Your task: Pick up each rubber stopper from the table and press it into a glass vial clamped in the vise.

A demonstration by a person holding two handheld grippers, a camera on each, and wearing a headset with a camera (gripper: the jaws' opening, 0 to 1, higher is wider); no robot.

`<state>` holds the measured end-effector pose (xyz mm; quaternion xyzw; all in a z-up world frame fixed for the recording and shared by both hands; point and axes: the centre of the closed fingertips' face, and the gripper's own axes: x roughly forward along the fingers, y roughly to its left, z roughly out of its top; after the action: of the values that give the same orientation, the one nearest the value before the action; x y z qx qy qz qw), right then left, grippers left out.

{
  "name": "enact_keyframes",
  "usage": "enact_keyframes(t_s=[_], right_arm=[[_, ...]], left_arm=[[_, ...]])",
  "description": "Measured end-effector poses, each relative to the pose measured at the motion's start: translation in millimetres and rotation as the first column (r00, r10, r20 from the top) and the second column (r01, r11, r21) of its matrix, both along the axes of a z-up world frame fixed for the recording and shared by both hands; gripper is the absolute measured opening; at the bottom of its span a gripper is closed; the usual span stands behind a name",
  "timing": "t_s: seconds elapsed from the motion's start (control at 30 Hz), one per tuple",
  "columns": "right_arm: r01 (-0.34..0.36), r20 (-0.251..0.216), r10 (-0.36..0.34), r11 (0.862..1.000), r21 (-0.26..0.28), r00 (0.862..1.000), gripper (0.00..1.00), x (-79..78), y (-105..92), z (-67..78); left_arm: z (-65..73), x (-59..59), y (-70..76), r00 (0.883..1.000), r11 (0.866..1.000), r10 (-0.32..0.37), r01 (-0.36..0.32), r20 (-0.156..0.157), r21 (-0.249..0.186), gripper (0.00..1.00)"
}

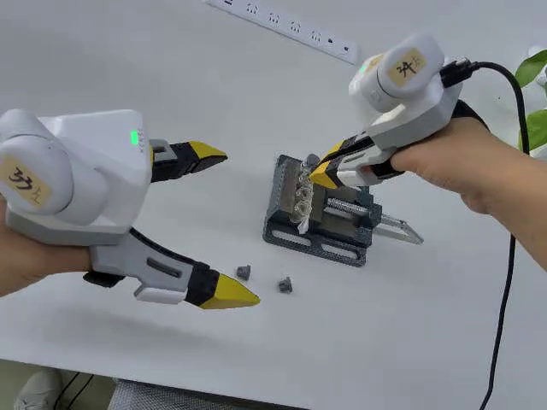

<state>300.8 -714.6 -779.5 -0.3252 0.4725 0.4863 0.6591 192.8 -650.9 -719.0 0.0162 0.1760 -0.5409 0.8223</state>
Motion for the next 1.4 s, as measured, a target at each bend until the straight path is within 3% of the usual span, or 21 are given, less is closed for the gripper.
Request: enact_keyframes(t_s=[0.47,0.87,1.4], right_arm=[[-0.006,0.001,0.006,1.000,-0.009,1.000,0.06,1.5,-0.1,-2.2],[-0.075,0.050,0.079,0.994,-0.076,0.996,0.06,1.8,2.0,-2.4],[-0.029,0.029,0.031,0.997,-0.072,0.999,0.07,4.9,2.2,-2.9]], left_arm=[[-0.7,-0.9,-2.8,1.000,1.000,-0.006,0.006,-0.012,-0.003,0.94],[0.1,0.1,-3.2,1.000,1.000,-0.001,0.001,-0.018,-0.012,0.93],[4.8,1.4,-7.0,1.000,0.999,0.004,-0.005,-0.017,-0.034,0.92]])
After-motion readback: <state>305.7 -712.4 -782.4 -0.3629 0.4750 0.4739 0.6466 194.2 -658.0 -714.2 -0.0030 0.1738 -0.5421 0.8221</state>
